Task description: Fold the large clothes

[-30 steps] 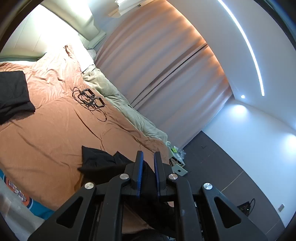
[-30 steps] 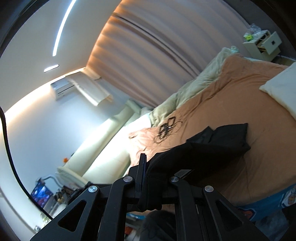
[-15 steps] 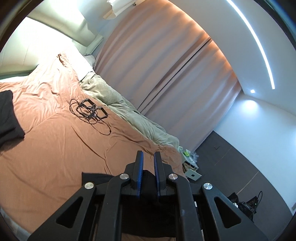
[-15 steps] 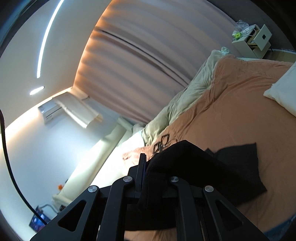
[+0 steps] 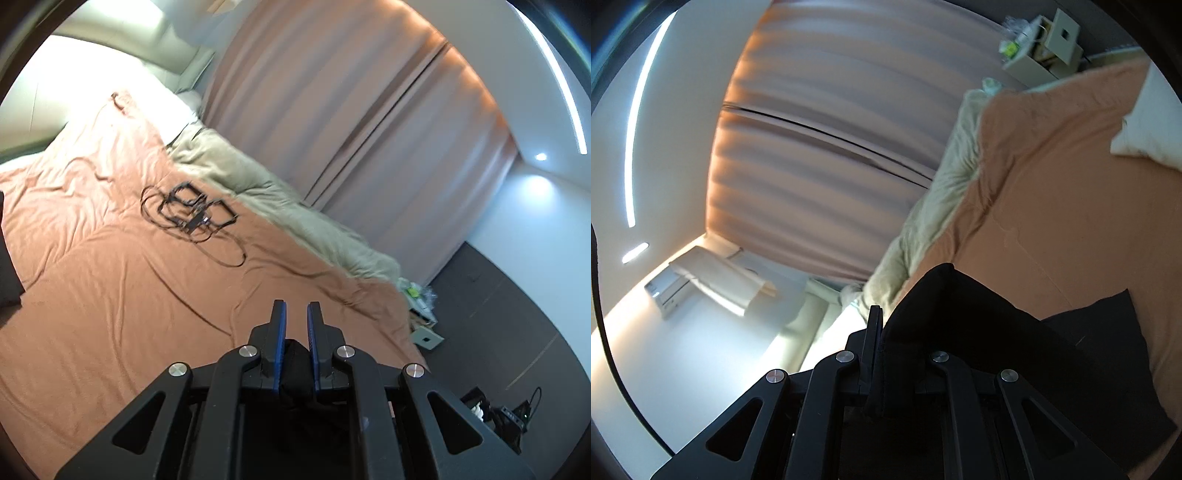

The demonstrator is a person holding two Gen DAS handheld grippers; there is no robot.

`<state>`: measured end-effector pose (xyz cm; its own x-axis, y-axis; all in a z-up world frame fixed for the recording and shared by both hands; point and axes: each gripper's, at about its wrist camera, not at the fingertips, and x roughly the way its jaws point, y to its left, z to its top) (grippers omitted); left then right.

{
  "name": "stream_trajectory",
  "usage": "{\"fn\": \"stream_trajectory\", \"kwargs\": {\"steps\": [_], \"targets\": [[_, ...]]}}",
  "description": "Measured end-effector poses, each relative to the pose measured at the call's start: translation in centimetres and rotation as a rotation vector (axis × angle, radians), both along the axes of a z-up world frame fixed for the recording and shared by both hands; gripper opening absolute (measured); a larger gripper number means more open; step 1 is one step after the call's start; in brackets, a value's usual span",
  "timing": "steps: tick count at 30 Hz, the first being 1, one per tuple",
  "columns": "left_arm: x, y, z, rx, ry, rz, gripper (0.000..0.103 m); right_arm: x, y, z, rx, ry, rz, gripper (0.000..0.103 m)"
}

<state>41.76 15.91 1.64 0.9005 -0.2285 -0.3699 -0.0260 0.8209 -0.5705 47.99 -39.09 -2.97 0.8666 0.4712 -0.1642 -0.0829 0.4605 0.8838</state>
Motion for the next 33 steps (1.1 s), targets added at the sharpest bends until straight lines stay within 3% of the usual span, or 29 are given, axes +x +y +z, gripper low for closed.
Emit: {"fn": "stream_trajectory", "kwargs": {"steps": [5,11,14,16,17,20,23,24,33], "targets": [[4.1,-0.7,-4.1,0.008,0.08,0.01,0.013,2.6,-1.3,-5.2,0.046,0.113,0.019,0.012],[7.3,-0.2,-7.7,-0.03,0.158,0.046,0.013,4.3,-1.8,-7.0,0.004,0.155,0.04,0.018],[8.8,0.1,-9.2,-0.082,0.209,0.025,0.015,4.8,-1.9,-8.0,-0.008,0.194,0.021,0.035],[9.4,0.2,-9.8,-0.108,0.239,0.014,0.018,4.2,-2.2,-8.5,-0.018,0.223,-0.003,0.066],[9.4,0.2,-9.8,-0.105,0.242,0.02,0.018,4.1,-2.4,-8.6,-0.022,0.234,-0.012,0.069],[9.3,0.5,-9.2,-0.076,0.25,0.061,0.026,3.7,-3.1,-9.2,0.007,0.232,-0.01,0.069],[8.4,0.7,-8.4,-0.072,0.226,0.085,0.064,3.6,-3.1,-9.4,0.006,0.233,-0.003,0.069],[8.0,0.5,-8.1,-0.063,0.216,0.096,0.072,3.5,-3.0,-9.4,0.005,0.237,0.004,0.069],[4.7,-0.8,-9.9,-0.009,0.282,0.062,0.072,4.0,-1.4,-8.9,-0.099,0.274,0.049,0.069]]}}
